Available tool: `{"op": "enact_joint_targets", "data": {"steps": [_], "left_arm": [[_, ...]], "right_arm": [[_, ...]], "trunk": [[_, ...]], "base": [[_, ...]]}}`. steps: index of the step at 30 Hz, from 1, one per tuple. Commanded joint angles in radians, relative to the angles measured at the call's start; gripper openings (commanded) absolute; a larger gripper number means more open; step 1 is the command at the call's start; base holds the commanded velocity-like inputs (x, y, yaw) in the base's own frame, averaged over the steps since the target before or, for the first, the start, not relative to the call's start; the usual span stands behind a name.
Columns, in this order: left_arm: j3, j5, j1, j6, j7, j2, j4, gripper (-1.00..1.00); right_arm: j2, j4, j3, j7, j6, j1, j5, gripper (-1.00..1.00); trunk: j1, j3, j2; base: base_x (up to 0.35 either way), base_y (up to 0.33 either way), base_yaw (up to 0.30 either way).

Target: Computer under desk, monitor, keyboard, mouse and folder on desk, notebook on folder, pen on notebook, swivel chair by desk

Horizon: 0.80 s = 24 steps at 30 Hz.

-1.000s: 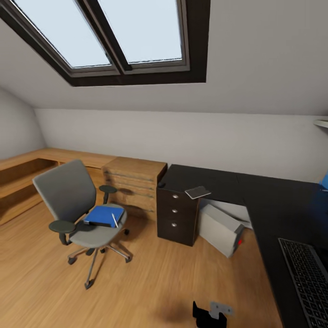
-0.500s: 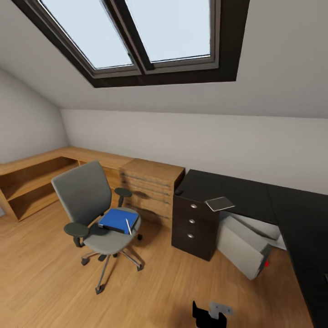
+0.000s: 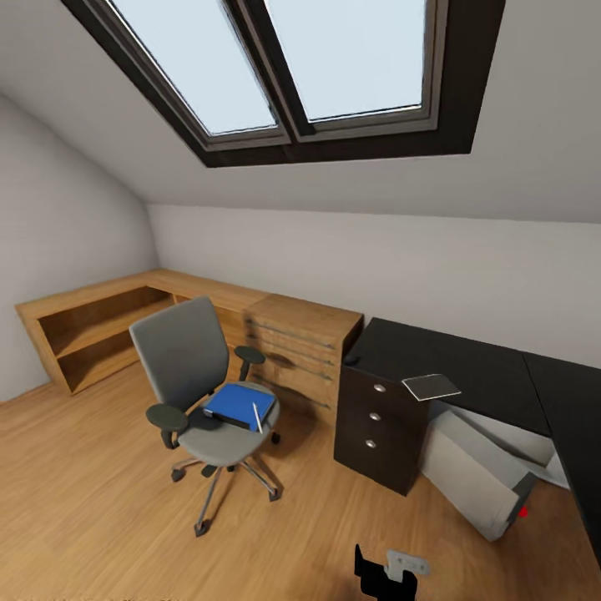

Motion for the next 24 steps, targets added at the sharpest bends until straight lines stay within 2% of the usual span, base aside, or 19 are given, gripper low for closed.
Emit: {"op": "enact_joint_targets", "data": {"steps": [1,8,24], "left_arm": [[0.001,0.01,-0.001,-0.002,-0.006,0.0,0.001,1.0],[0.001,0.01,-0.001,-0.002,-0.006,0.002,0.001,1.0],[0.001,0.01,-0.001,0.004,-0.005,0.002,0.001,1.0]], "right_arm": [[0.0,0.0,-0.005,-0.006,-0.003,-0.001,0.011,1.0],[-0.002,0.001,-0.005,-0.005,-0.005,0.0,0.011,1.0],[-0.008,-0.002,-0.005,-0.005,-0.005,0.0,0.01,1.0]], "trunk": [[0.0,0.0,-0.001],[0.0,0.008,-0.001],[0.0,0.024,-0.001]], "base": [[0.03,0.0,0.198],[0.18,0.0,0.197],[0.321,0.0,0.169]]}}
